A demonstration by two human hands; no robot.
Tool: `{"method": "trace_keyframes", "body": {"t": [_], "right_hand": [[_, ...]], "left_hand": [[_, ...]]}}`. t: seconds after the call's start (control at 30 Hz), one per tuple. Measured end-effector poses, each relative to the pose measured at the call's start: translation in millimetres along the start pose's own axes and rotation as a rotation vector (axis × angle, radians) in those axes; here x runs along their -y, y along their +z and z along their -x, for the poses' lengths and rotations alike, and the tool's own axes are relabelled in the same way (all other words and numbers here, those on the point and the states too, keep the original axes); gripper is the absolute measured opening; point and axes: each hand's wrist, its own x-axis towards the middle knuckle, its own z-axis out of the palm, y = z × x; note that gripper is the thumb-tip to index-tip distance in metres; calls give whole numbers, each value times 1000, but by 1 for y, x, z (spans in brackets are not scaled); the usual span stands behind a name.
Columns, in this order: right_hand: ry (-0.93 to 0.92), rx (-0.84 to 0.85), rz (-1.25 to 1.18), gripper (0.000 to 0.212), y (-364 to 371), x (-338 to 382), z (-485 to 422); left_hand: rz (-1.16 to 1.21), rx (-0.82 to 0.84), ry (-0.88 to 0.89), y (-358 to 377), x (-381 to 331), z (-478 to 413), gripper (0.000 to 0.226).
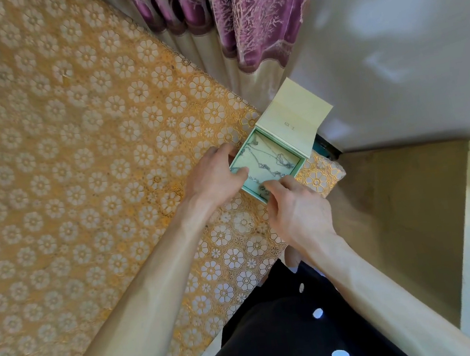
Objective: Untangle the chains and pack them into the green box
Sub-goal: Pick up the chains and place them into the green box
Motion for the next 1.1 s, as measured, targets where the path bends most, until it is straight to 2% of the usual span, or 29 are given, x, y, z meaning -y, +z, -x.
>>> {"method": "trace_keyframes", "body": {"t": [0.33, 0.57, 0.67, 0.77, 0.9, 1.03, 1.1], "right_hand": [[10, -97, 60, 21, 6, 3, 1], [-27, -72, 27, 23, 4, -1, 1], [-46, -56, -101, 25, -1, -9, 4], [-35, -121, -345, 23, -17, -22, 10], [58, -181, -532, 22, -42, -44, 12], [248, -154, -717, 23, -57, -63, -2], [347, -146, -782, 34, -59, -70, -18]], "left_hand": [[-12, 31, 17, -1, 1, -4, 39], [20, 51, 25, -5, 1, -1, 42], [90, 78, 6, -3, 5, 5, 48], [186, 57, -5, 4, 6, 21, 62], [207, -56, 9, 21, -9, 56, 95], [232, -113, -51, 50, -25, 71, 132], [232, -147, -83, 60, -30, 70, 138]]}}
